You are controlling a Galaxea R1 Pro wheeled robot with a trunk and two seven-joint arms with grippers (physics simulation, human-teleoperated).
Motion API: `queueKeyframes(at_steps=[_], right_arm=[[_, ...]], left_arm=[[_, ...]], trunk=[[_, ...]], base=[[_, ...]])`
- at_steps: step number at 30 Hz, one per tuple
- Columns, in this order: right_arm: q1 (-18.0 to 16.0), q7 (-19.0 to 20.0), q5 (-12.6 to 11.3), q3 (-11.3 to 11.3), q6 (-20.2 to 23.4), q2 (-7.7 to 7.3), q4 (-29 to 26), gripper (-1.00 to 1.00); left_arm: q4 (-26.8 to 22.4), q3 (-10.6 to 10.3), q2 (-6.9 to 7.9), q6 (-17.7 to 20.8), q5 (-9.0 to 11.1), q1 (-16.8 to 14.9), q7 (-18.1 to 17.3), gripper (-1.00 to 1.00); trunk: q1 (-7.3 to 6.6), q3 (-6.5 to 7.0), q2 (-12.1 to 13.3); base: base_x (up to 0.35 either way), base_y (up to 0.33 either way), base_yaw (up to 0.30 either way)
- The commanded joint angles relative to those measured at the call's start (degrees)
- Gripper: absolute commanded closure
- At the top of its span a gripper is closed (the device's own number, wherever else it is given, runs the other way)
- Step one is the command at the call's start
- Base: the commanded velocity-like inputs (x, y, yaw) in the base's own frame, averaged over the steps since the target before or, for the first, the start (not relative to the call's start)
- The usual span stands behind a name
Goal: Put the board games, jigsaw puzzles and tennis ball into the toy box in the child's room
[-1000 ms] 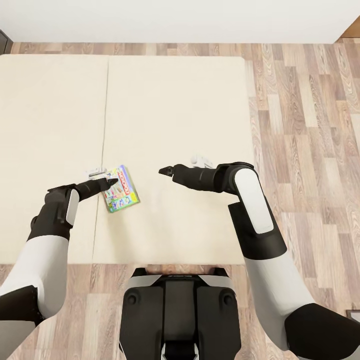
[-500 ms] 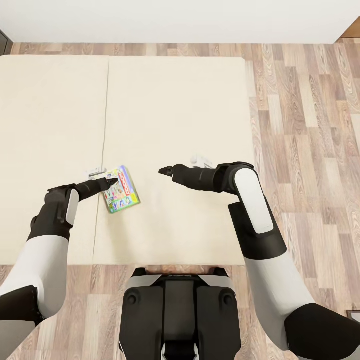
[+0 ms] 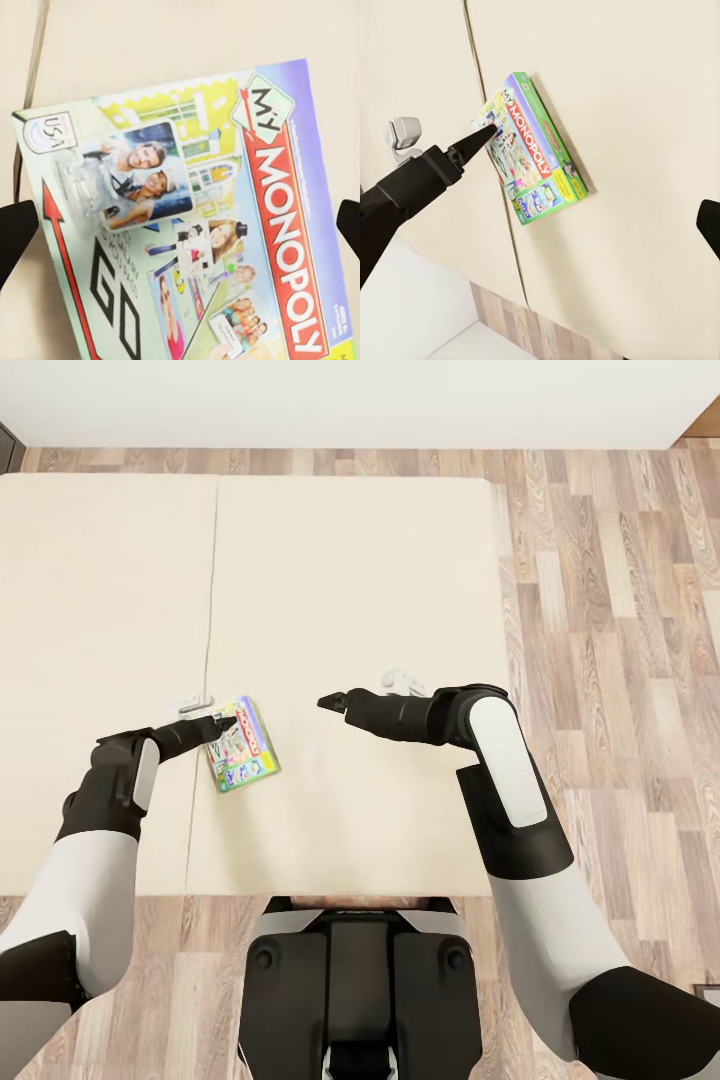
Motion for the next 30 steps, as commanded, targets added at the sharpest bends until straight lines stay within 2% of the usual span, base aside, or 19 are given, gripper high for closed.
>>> queueKeyframes(at_steps=[1,11,22,30], right_arm=[[-0.04,-0.60,-0.50,-0.01,0.13,0.02,-0.04,-1.00],[-0.04,-0.61,-0.49,-0.01,0.12,0.02,-0.04,-1.00],[-0.04,-0.60,-0.45,0.07,0.13,0.02,-0.04,-1.00],[-0.04,-0.60,-0.45,0.03,0.16,0.02,-0.04,-1.00]], left_arm=[[-0.03,0.15,-0.04,0.34,-0.11,-0.03,-0.29,-1.00],[0.46,0.10,-0.02,0.34,-0.19,-0.03,0.26,-1.00],[2.72,0.15,0.13,-0.01,-0.08,-0.03,5.56,-1.00],[3.40,0.17,0.00,-0.07,-0.11,-0.03,6.32,-1.00]], trunk=[[0.04,-0.06,-0.09],[0.04,-0.06,-0.09],[0.04,-0.06,-0.09],[0.04,-0.06,-0.09]], base=[[0.006,0.000,0.000],[0.002,0.000,0.000],[0.000,0.000,0.000],[0.000,0.000,0.000]])
